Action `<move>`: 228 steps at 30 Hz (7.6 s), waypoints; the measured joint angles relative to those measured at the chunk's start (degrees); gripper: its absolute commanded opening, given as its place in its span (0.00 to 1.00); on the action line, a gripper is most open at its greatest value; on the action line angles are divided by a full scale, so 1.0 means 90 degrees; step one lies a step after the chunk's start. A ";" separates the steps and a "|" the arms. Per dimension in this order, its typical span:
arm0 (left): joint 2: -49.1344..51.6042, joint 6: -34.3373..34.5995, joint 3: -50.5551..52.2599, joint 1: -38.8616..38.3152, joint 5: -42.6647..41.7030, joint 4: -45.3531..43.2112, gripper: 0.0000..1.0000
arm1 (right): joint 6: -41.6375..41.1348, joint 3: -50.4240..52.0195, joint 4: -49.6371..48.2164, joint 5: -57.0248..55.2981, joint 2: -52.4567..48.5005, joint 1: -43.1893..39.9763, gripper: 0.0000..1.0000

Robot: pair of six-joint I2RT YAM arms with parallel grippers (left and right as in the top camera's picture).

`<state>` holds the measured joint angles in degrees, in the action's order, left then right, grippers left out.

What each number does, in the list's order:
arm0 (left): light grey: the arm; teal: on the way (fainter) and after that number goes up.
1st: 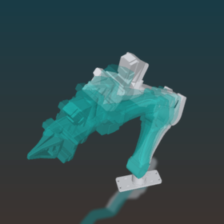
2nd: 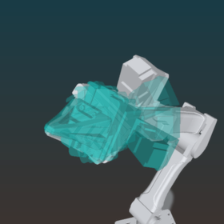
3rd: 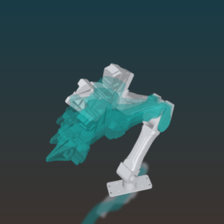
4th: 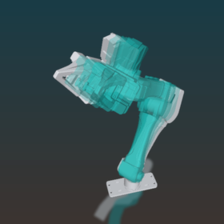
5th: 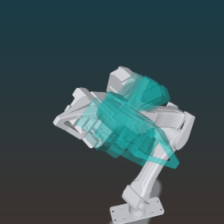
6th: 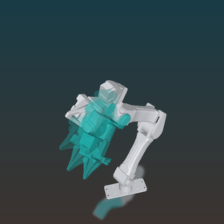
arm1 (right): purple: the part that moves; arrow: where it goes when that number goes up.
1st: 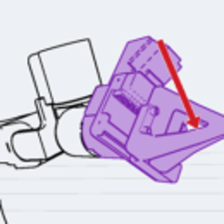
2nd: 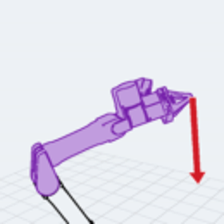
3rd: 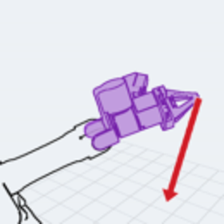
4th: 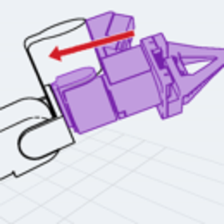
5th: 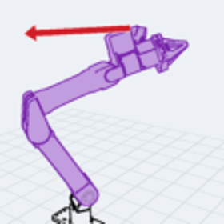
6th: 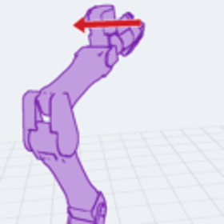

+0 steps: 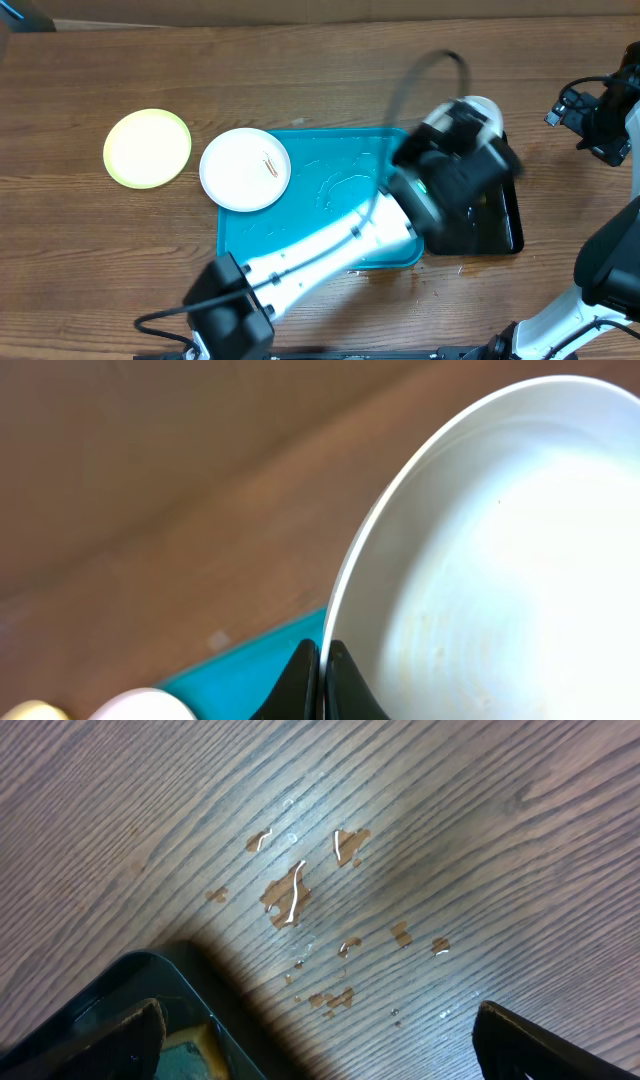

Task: Clean dirty plates on tray and stack at the side
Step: 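Lift the wiped white plate with the left gripper and swing it left, then place the white plate onto the yellow plate left of the tray, then grasp the remaining white plate rim with the left gripper and slide it right, then grasp the sponge in the black tray with the right gripper and dip it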

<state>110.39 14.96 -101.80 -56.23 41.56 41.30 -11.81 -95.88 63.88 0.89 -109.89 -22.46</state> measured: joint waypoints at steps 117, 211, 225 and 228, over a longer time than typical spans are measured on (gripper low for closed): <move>0.1345 0.0100 0.0857 0.5117 -0.5360 0.3269 0.04 | 0.0002 0.0000 0.0000 -0.0005 0.0000 0.0000 1.00; 0.1200 0.0007 0.1678 0.3976 -0.5047 0.1732 0.23 | -0.0432 0.3232 -0.2191 -0.1185 0.0158 0.2917 0.75; 0.1200 -0.0010 0.1678 0.3976 -0.5042 0.1574 0.39 | -0.0442 0.2977 -0.1180 -0.1195 0.0131 0.2917 0.04; 0.1200 0.0010 0.1678 0.3976 -0.5037 0.1447 0.38 | -0.0440 0.2669 -0.0823 -0.1197 0.0119 0.2917 0.03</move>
<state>121.19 15.05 -86.70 -20.45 -3.77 54.33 -15.77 -71.85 56.47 -9.89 -108.81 3.79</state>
